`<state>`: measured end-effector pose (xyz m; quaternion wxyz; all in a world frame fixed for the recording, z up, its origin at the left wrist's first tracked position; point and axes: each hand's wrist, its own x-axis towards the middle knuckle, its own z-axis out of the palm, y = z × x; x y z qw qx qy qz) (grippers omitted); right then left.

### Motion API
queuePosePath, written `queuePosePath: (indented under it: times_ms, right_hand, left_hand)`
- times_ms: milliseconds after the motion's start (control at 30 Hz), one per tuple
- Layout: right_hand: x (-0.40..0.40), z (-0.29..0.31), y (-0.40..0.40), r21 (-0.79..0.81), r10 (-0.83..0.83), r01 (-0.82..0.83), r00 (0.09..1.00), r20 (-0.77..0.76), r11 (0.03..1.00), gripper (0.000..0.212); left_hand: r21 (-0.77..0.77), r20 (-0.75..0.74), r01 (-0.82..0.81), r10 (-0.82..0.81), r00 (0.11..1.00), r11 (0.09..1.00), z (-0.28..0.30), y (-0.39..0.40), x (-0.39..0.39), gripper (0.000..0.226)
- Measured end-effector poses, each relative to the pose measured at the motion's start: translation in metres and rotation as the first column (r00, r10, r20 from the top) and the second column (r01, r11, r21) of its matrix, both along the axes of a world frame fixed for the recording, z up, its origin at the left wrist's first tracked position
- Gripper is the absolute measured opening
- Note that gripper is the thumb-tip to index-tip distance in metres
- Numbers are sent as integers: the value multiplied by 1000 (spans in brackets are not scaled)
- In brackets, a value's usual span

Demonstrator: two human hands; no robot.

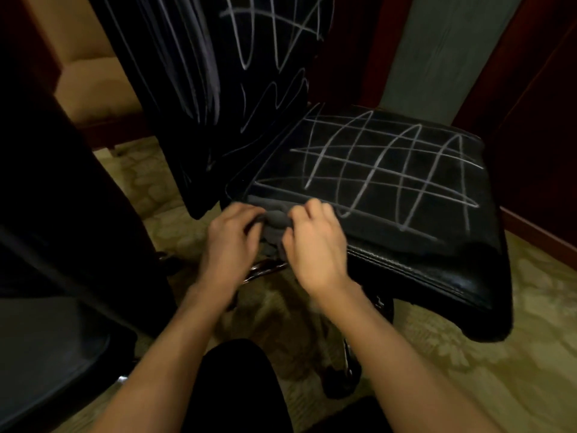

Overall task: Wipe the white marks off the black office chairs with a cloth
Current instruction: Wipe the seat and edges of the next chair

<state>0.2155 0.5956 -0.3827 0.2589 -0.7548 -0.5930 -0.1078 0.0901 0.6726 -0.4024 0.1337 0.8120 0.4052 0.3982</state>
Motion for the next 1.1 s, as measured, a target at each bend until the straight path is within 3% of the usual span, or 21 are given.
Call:
queuePosePath:
  times_ms: [133,233,400,533,700,900,1100]
  right_hand:
    - [-7,5,7,-9,19,-19,1000,-2,1000,19]
    - [17,8,-17,-50,5,-5,1000,-12,999,22]
    - [79,9,-102,-15,-194,193,979,-60,981,20]
    - [134,12,-165,-11,-340,342,928,-153,940,19]
    - [146,4,-174,-20,-324,326,928,-185,945,16]
    - [144,6,-175,16,-149,160,951,-271,987,21]
    - [213,-3,-166,12,-223,245,902,-370,969,18]
  left_hand:
    - [-2,-8,-74,74,997,997,3,3,4,22]
    - [-37,4,-26,26,1000,999,4,-23,25,21]
    - [-22,43,248,-247,968,968,8,-85,80,23]
    - [-66,-71,452,-456,887,890,30,-127,131,17]
    - [-172,-192,423,-452,871,890,47,-130,150,11]
    - [-237,-287,442,-497,819,865,60,-118,144,8]
    - [-265,-261,427,-490,832,865,65,-117,217,8]
